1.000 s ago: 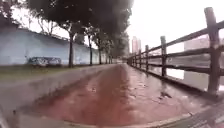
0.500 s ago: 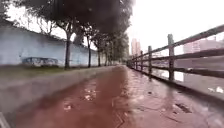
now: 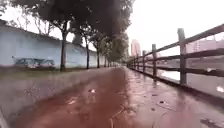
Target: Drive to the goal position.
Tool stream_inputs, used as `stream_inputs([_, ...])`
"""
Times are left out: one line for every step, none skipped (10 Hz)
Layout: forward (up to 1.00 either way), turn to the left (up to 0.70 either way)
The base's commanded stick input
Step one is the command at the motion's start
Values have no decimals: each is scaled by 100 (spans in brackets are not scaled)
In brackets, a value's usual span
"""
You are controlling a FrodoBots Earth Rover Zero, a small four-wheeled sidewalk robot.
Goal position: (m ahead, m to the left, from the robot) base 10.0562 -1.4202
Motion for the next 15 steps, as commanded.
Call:
stream_inputs([0,0])
stream_inputs([0,0])
stream_inputs([0,0])
stream_inputs([0,0])
stream_inputs([62,0])
stream_inputs([100,-8])
stream_inputs([100,-24])
stream_inputs([100,-39])
stream_inputs([100,-40])
stream_inputs([100,-37])
stream_inputs([100,-24])
stream_inputs([100,-11])
stream_inputs([100,0])
stream_inputs([100,0])
stream_inputs([100,0])
